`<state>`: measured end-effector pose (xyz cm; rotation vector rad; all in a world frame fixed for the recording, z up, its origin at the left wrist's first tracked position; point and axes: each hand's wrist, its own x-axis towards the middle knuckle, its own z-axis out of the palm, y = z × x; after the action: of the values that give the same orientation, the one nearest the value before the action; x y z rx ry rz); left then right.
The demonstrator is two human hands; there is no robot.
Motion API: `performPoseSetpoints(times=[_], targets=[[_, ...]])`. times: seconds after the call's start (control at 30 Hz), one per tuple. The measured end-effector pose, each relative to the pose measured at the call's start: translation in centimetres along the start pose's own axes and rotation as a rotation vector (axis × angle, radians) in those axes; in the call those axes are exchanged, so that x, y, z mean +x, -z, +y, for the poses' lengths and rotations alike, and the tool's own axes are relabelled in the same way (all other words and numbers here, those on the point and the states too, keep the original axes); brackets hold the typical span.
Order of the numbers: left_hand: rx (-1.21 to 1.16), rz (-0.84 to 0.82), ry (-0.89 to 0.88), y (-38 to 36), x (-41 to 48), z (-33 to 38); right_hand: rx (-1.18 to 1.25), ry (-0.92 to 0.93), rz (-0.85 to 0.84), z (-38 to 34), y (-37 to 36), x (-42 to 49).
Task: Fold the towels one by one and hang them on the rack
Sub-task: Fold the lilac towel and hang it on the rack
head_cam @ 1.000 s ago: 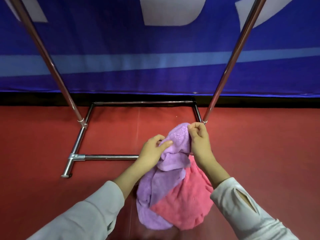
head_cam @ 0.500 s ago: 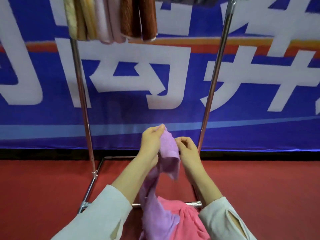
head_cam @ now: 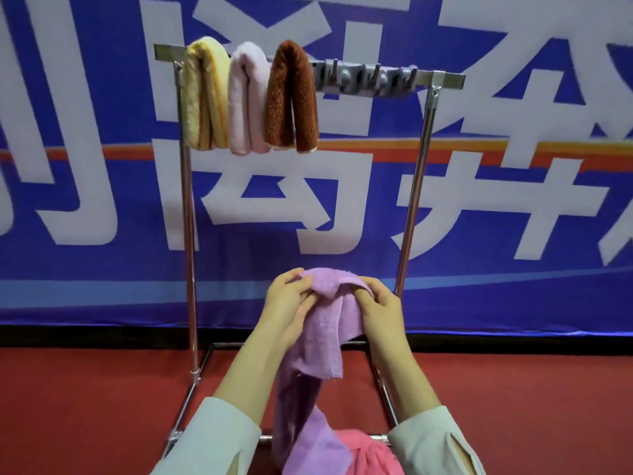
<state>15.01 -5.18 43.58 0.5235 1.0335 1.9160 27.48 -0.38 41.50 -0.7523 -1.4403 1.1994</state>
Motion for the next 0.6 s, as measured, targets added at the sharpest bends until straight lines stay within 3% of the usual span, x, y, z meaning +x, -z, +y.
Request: performPoseSetpoints(times=[0.13, 0.2, 0.43, 0.53, 0.6], targets=[[0.063, -0.145, 0.088, 0.6, -1.2, -1.9, 0.07, -0.102, -0.042, 0.9, 0.2, -0.3], [0.215, -0.182, 0.089, 1.0, -1.1, -2.8, 0.086, -0.134, -0.08, 1.2, 0.2, -0.2], [0.96, -0.241, -0.312, 3.2, -0.3, -4.0, 0.026, -0.149, -0.202, 1.4, 1.5, 0.3], [0.914, -0.263, -0.356, 3.7, -0.3, -4.3, -0.01, -0.155, -0.292, 1.9, 1.9, 0.3], [0.795, -0.194, -0.341, 3.6, -0.2, -4.4, -0.014, -0.163, -0.287, 2.3, 2.2, 0.4]])
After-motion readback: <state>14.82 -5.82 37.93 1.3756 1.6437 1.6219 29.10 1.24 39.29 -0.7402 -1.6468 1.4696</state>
